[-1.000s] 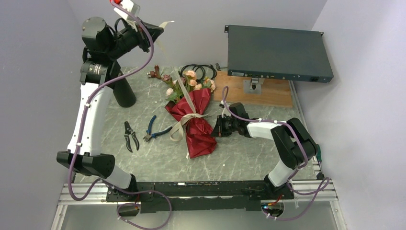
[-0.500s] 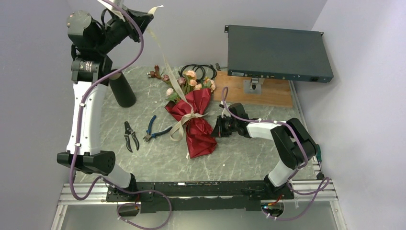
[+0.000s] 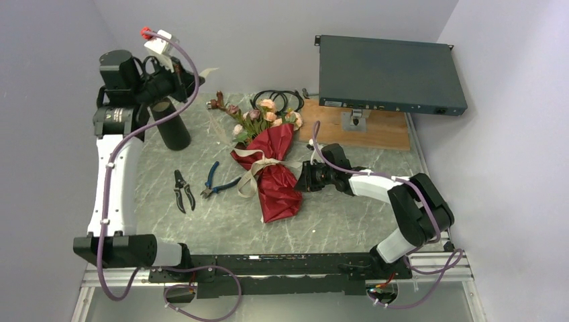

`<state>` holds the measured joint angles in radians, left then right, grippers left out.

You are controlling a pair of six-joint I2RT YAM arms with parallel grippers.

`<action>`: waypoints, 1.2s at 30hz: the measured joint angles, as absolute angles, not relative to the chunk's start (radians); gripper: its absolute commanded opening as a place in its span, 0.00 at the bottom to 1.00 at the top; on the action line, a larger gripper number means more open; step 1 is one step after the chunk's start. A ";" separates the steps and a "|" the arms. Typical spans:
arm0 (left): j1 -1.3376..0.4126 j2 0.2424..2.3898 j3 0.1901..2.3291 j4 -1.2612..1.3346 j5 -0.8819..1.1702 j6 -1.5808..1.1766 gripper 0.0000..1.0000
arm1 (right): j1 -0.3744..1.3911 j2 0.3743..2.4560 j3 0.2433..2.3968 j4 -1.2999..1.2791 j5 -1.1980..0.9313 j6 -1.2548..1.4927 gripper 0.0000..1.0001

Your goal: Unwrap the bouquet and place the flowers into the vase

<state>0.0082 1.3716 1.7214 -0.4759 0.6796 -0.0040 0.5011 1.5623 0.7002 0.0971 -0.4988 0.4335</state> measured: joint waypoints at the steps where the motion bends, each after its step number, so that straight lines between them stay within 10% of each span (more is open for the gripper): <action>1: 0.020 1.356 1.718 -0.505 0.699 -0.001 0.00 | 0.501 1.557 0.700 0.093 -0.498 0.429 0.30; 16: 0.089 1.190 1.765 -1.087 0.841 0.204 0.00 | 0.507 1.401 0.758 -0.069 -0.498 0.257 0.38; 36: 0.179 1.230 1.345 -1.313 0.193 0.416 0.00 | 0.514 1.799 1.305 -0.211 -0.550 -0.199 0.46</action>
